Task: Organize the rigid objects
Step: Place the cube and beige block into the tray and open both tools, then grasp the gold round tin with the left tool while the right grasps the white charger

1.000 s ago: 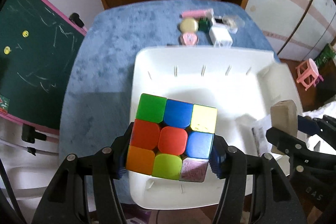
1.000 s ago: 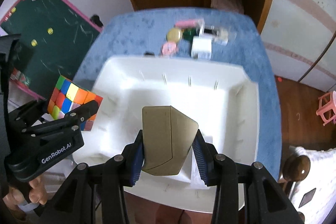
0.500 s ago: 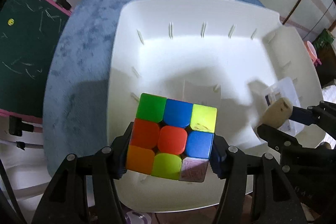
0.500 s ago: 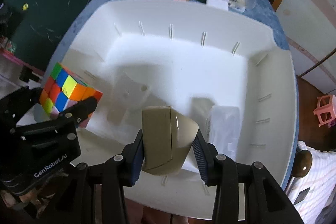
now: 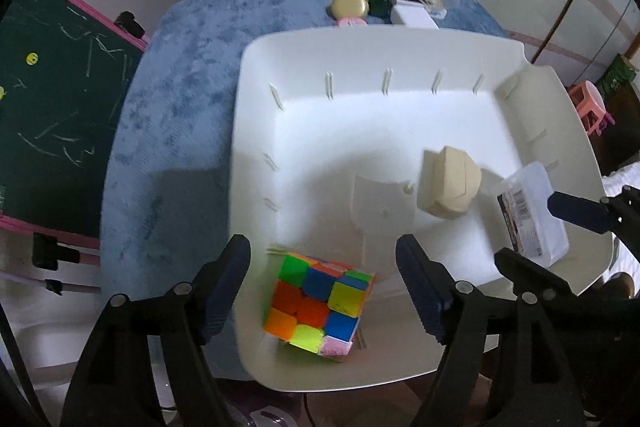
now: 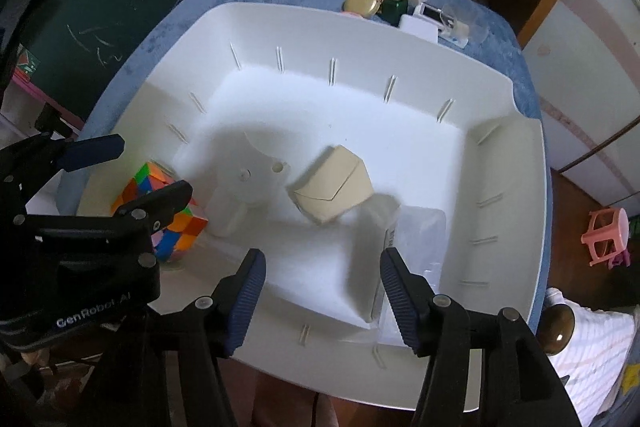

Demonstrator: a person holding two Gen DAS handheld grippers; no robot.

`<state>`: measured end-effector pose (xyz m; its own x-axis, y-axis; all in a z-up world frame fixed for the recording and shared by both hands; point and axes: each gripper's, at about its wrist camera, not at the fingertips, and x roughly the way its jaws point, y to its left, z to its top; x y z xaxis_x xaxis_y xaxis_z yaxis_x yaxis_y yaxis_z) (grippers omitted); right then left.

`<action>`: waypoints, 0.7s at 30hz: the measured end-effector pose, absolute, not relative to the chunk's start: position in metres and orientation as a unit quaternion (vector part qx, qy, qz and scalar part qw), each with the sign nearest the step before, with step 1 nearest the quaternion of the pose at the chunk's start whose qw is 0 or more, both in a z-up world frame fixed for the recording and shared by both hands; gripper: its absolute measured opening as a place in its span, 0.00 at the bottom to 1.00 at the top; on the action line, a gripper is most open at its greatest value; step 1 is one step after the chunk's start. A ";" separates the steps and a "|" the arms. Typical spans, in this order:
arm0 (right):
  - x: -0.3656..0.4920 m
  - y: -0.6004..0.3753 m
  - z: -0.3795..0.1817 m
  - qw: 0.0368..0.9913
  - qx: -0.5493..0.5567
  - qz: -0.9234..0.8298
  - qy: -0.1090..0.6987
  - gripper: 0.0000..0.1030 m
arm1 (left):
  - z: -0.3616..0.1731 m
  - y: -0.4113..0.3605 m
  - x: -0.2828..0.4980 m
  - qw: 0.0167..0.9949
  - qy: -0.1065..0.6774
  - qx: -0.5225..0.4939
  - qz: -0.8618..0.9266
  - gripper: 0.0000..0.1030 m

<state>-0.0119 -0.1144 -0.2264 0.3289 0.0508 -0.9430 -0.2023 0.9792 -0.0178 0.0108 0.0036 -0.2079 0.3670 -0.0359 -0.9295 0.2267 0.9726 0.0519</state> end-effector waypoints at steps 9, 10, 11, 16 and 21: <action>-0.007 -0.126 -0.192 0.832 -0.053 0.072 0.547 0.59 | -0.159 0.012 0.037 0.843 0.527 0.076 -0.071 0.76; -0.005 -0.128 -0.189 0.833 -0.049 0.071 0.546 0.59 | -0.153 0.013 0.041 0.846 0.523 0.077 -0.071 0.76; -0.003 -0.130 -0.185 0.834 -0.044 0.071 0.545 0.59 | -0.144 0.013 0.047 0.849 0.517 0.078 -0.072 0.76; 0.015 -0.145 -0.156 0.842 -0.020 0.064 0.535 0.59 | -0.104 0.009 0.078 0.867 0.484 0.086 -0.085 0.76; 0.043 -0.164 -0.121 0.853 -0.001 0.047 0.520 0.59 | -0.068 0.004 0.115 0.877 0.462 0.082 -0.108 0.78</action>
